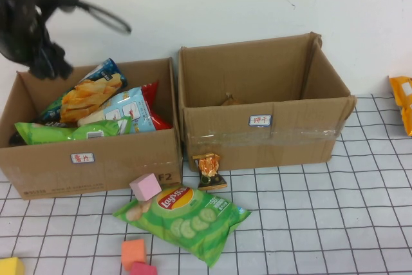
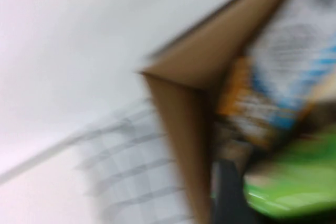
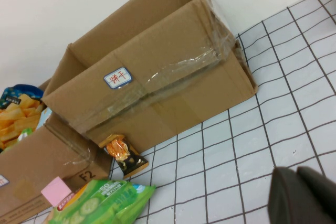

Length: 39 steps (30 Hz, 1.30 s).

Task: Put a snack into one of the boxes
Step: Place the potato chip in the potato chip box, then pick up the potato chip

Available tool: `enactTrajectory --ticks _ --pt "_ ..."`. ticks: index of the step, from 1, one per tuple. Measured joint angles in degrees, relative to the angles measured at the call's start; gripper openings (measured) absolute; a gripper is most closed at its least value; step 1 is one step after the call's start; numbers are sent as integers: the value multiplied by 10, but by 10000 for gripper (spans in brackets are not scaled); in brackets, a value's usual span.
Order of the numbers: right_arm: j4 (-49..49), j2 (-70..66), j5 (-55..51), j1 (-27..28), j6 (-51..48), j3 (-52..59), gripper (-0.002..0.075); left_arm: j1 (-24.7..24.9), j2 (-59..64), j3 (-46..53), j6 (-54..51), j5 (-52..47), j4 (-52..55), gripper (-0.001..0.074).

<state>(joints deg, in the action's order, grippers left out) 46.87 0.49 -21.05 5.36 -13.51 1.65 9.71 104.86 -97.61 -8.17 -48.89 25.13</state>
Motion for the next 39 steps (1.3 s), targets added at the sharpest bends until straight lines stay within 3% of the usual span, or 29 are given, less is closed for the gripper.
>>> enactTrajectory --ticks 7,10,14,18,22,27,32,39 --pt "0 0 -1 0 0 0 -1 20 -83 -3 -98 -134 -283 86" --pt "0 0 -1 0 0 0 -1 20 -92 13 -134 -179 -356 26" --pt "0 0 -1 0 0 0 -1 20 -116 94 -175 -190 -400 6" --pt "0 0 -1 0 0 0 -1 21 -181 254 -216 -137 -440 1" --pt "0 0 -1 0 0 0 -1 45 -286 418 -248 -21 -448 1" --pt "0 0 -1 0 0 0 -1 116 -398 564 -310 127 -453 0" --pt "0 0 -1 0 0 0 -1 205 -435 616 -341 206 -458 0" --pt "0 0 -1 0 0 0 -1 277 -377 620 -421 221 -526 0"
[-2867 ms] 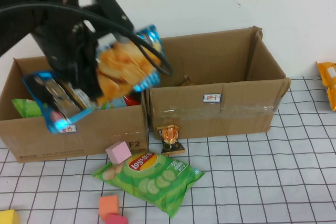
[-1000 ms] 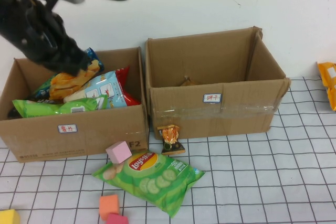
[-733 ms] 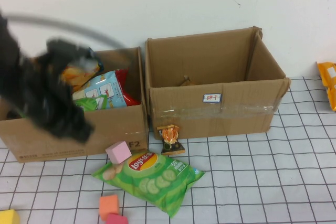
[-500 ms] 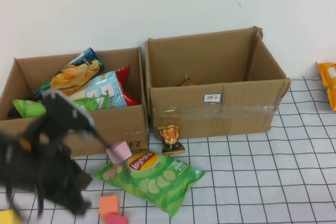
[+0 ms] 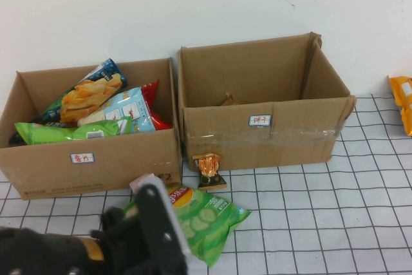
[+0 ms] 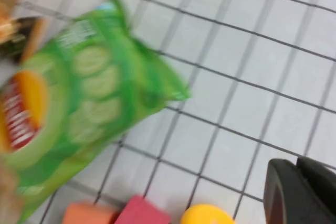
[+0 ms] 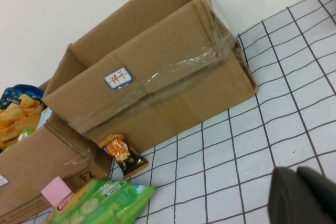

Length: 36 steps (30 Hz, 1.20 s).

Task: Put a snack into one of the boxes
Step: Pick up the potato chip

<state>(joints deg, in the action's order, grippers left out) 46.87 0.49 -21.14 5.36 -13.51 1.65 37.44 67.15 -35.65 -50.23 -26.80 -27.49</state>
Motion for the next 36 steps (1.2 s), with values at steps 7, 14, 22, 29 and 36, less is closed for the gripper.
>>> enactTrajectory --ticks 7,14,22,29,36 --pt "0 0 0 0 0 0 -1 17 91 0 -183 19 -47 240" --pt "0 0 0 0 -3 0 -1 19 162 0 -283 125 -49 652" --pt "0 0 0 0 -27 0 -1 19 247 -6 -356 256 -23 692" --pt "0 0 0 0 -34 0 -1 19 308 -6 -360 302 6 693" --pt "0 0 0 0 -43 0 -1 19 319 -14 -315 369 43 693"
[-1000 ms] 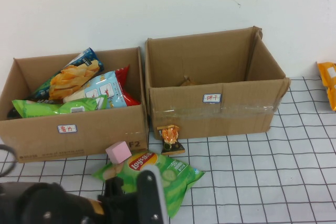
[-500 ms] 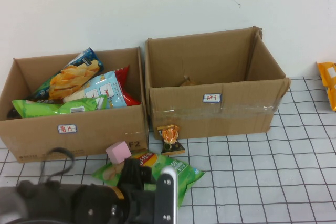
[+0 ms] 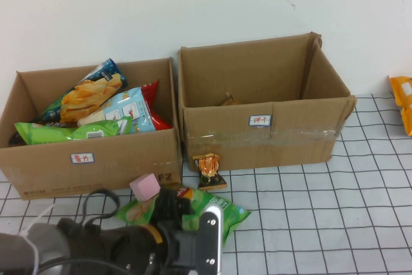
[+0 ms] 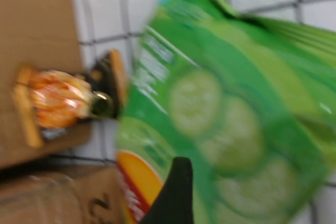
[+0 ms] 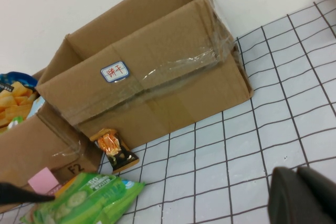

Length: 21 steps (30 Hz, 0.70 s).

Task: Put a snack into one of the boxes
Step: Pick up the potato chip

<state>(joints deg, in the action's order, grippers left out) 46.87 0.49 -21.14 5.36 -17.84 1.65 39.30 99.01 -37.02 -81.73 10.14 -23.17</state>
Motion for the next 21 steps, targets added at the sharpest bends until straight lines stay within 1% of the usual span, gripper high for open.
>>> enactTrajectory --ticks 5,7,14,17,21 --pt "0 0 0 0 -3 0 -1 0 22 -21 86 23 86 693" --pt "0 0 0 0 -4 0 -1 0 38 -27 100 26 103 693" --pt "0 0 0 0 -6 0 -1 0 80 -32 112 40 138 693" --pt "0 0 0 0 -6 0 -1 0 91 -33 115 61 142 693" --pt "0 0 0 0 -6 0 -1 0 100 -33 144 96 143 693"
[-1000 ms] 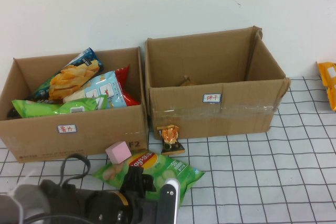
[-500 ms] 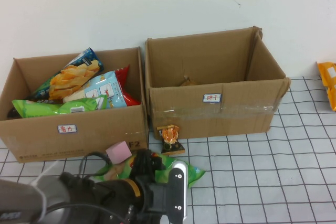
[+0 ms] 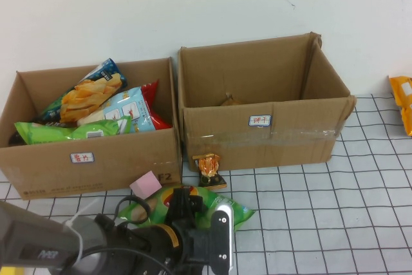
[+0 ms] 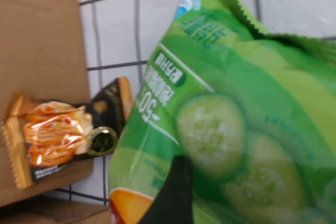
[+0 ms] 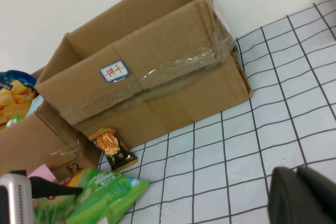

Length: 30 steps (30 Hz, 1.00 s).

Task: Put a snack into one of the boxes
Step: Pick up the potato chip

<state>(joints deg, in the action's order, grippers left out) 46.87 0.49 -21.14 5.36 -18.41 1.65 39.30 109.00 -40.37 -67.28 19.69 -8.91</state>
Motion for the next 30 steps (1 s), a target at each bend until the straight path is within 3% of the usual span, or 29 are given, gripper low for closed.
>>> enactTrajectory --ticks 3,5,7,11,12,19,30 --pt "0 0 0 0 0 0 -1 0 3 0 27 19 0 680" --pt "0 0 0 0 0 0 -1 0 3 0 36 25 0 624" --pt "0 0 0 0 0 0 -1 0 3 0 42 31 0 521" --pt "0 0 0 0 0 0 -1 0 3 -4 43 46 0 200" --pt "0 0 0 0 0 0 -1 0 3 -4 43 50 0 150" --pt "0 0 0 0 0 0 -1 13 -42 -4 45 27 -56 145" --pt "1 0 0 0 -1 0 -1 40 -294 0 47 -137 -202 145"
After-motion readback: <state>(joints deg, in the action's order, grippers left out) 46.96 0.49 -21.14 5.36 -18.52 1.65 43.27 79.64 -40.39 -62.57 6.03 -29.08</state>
